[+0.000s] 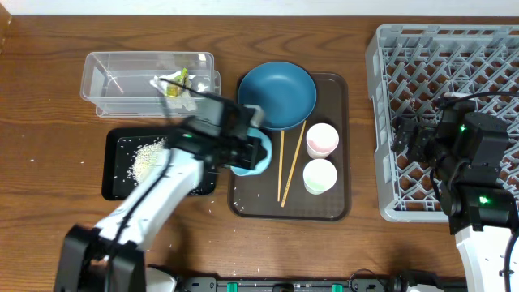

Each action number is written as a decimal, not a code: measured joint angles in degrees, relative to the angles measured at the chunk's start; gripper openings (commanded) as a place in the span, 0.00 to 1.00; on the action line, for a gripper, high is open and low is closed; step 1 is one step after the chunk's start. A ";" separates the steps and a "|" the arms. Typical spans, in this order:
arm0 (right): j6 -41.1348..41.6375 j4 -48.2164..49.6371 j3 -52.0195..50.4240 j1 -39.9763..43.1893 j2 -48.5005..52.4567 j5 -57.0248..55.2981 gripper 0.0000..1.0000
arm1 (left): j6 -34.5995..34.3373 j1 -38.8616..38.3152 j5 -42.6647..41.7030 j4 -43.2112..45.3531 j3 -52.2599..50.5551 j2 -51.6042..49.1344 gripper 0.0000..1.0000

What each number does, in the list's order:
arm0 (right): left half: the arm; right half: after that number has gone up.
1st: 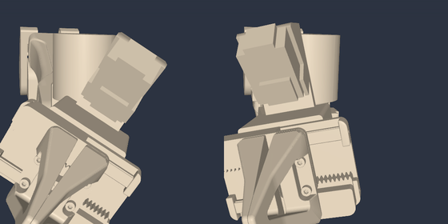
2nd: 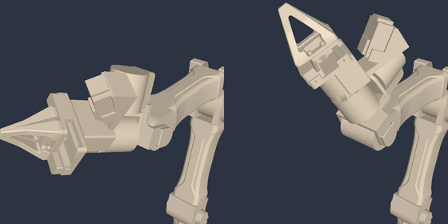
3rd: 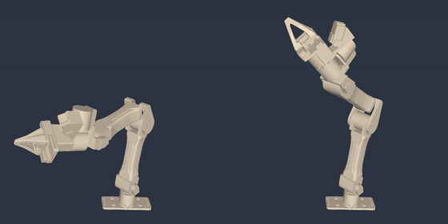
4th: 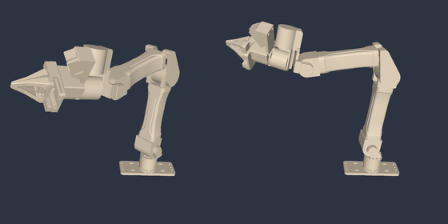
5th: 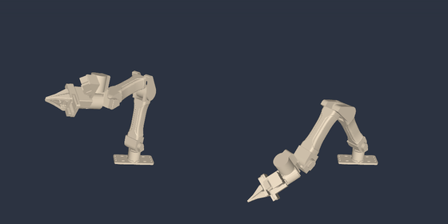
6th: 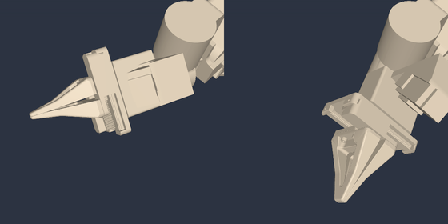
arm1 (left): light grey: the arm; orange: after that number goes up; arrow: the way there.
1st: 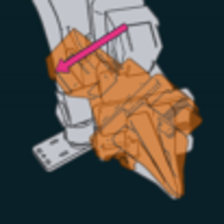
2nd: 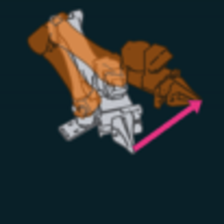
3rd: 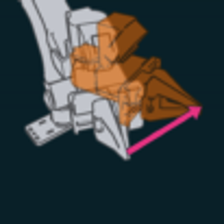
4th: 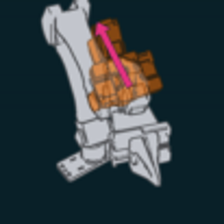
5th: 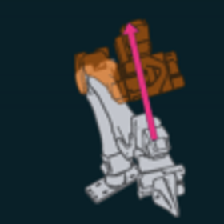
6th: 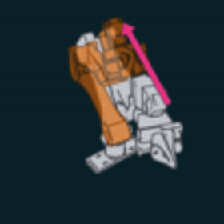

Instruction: Sort waste into correct bins and load items into the dishwasher rack

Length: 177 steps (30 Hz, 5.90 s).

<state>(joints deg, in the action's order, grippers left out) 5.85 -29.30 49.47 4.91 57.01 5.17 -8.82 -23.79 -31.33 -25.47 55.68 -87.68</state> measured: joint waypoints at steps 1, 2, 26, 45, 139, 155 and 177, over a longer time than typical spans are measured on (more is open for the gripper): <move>0.00 0.00 -0.02 0.00 0.00 0.00 0.99 | -0.37 -1.49 2.08 0.31 0.00 -1.14 0.06; 0.00 0.00 -0.02 0.00 0.00 0.00 0.99 | -0.61 -2.49 3.58 0.44 0.00 -1.95 0.06; 0.00 0.02 0.00 0.00 0.00 0.00 0.99 | -2.58 -7.34 6.21 0.11 7.43 -0.55 0.45; 0.00 0.04 0.00 0.00 0.00 0.00 0.99 | -3.23 -18.49 6.80 0.20 7.45 -13.66 0.09; -6.16 3.41 5.49 1.03 17.70 24.04 0.01 | -17.33 9.94 -16.02 6.32 7.67 -8.85 0.41; -3.34 -26.56 40.85 23.71 28.04 -2.73 0.01 | -10.51 14.95 -2.93 -0.59 7.67 4.85 0.41; 1.81 -34.42 47.71 42.53 53.16 -8.70 0.99 | -10.25 14.95 -2.54 -1.27 7.67 4.85 0.47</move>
<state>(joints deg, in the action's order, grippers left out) 7.66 -63.72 97.19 47.44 110.17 -3.53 -19.07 -8.84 -33.87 -26.74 63.35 -82.83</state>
